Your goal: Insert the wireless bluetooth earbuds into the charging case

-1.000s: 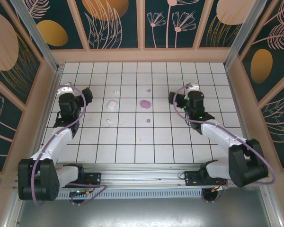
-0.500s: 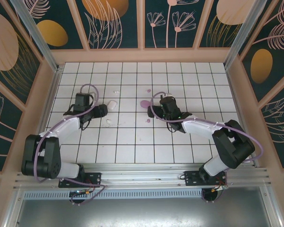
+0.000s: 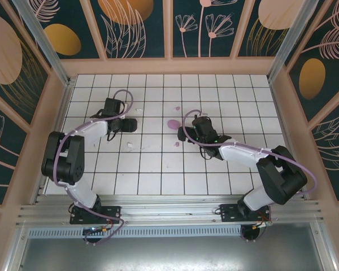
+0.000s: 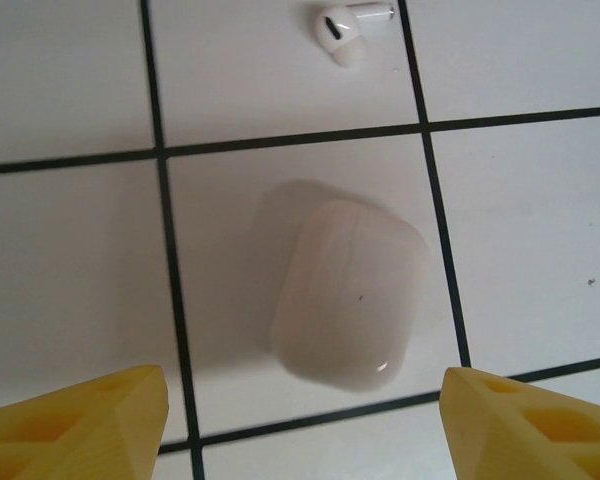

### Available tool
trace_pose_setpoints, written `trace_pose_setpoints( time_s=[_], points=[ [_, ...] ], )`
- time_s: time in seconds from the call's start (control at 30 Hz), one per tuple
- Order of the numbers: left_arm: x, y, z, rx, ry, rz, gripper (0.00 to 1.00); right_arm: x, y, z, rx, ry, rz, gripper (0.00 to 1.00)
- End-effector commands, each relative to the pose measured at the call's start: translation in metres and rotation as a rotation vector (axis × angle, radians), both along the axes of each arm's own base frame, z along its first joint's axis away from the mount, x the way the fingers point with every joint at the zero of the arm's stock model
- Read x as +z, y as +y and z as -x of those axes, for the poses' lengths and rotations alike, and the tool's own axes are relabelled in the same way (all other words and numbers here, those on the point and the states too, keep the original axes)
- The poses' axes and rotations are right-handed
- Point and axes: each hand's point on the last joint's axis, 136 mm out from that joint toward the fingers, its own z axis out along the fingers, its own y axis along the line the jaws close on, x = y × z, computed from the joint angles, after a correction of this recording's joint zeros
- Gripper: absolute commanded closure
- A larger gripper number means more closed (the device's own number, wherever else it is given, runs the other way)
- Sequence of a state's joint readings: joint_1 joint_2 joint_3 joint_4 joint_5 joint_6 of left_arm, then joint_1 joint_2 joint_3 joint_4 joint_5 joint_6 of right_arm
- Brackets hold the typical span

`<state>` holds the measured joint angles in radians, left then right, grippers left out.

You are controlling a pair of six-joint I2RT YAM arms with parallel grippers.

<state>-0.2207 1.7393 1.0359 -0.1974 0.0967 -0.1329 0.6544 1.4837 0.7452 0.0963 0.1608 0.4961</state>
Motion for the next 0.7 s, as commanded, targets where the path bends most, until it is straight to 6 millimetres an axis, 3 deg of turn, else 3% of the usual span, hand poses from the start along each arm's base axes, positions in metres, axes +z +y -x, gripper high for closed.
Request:
trace_pose_setpoints(
  time_s=[0.0, 0.33, 0.67],
  points=[
    [-0.011, -0.008, 0.003, -0.082, 0.056, -0.064, 0.27, -0.002, -0.005, 0.005, -0.016, 0.021, -0.011, 0.02],
    [-0.040, -0.012, -0.003, -0.136, 0.128, -0.165, 0.29, 0.001, -0.007, 0.001, -0.023, 0.015, -0.015, 0.02],
    [-0.051, -0.019, 0.001, -0.184, 0.153, -0.168, 0.47, 0.005, -0.013, 0.001, -0.040, 0.016, -0.043, 0.02]
  ],
)
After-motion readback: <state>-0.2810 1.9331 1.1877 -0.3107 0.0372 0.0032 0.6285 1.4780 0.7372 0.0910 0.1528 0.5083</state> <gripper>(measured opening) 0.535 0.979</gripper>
